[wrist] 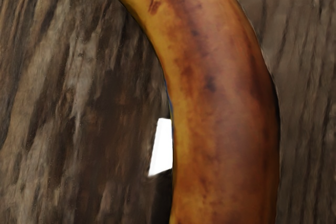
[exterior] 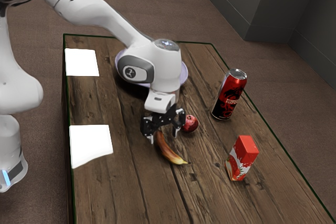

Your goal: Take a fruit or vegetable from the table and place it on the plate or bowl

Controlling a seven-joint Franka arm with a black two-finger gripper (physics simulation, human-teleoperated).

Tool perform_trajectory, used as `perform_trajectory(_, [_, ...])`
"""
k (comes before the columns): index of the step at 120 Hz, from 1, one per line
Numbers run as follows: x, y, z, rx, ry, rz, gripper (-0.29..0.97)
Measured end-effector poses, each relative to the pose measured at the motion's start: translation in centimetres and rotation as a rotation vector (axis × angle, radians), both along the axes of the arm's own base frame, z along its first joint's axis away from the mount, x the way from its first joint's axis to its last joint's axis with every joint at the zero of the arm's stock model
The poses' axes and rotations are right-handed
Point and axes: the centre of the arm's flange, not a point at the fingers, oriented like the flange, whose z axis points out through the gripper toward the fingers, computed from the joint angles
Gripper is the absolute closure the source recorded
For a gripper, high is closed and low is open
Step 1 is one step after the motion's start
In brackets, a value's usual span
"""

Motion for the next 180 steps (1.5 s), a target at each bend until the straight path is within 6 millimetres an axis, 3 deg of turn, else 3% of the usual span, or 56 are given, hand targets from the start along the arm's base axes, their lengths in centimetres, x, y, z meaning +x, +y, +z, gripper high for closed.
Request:
perform_trajectory(29, [0.4, 0.2, 0.5, -0.02, 0.007, 0.04, 0.48])
perform_trajectory(45, [0.5, 0.3, 0.8, -0.035, 0.024, 0.056, 0.52])
perform_trajectory(78, [2.5, -0.9, 9.4, -0.021, -0.016, 0.043, 0.54])
perform_trajectory(96, [4.2, 4.0, 14.4, -0.021, -0.015, 0.13, 0.53])
perform_trajectory(124, [4.9, 11.4, 18.7, -0.015, 0.023, 0.245, 0.54])
perform_trajectory(139, [4.9, 17.2, 19.5, -0.001, 0.053, 0.341, 0.57])
perform_trajectory(154, [4.3, 19.3, 22.7, 0.007, 0.056, 0.37, 0.54])
perform_trajectory(165, [3.2, 19.1, 24.2, 0.024, 0.099, 0.361, 0.62])
perform_trajectory(174, [2.0, 21.2, 24.1, 0.04, 0.163, 0.394, 0.61])
perform_trajectory(180, [1.0, 23.8, 23.6, 0.048, 0.216, 0.44, 0.6])
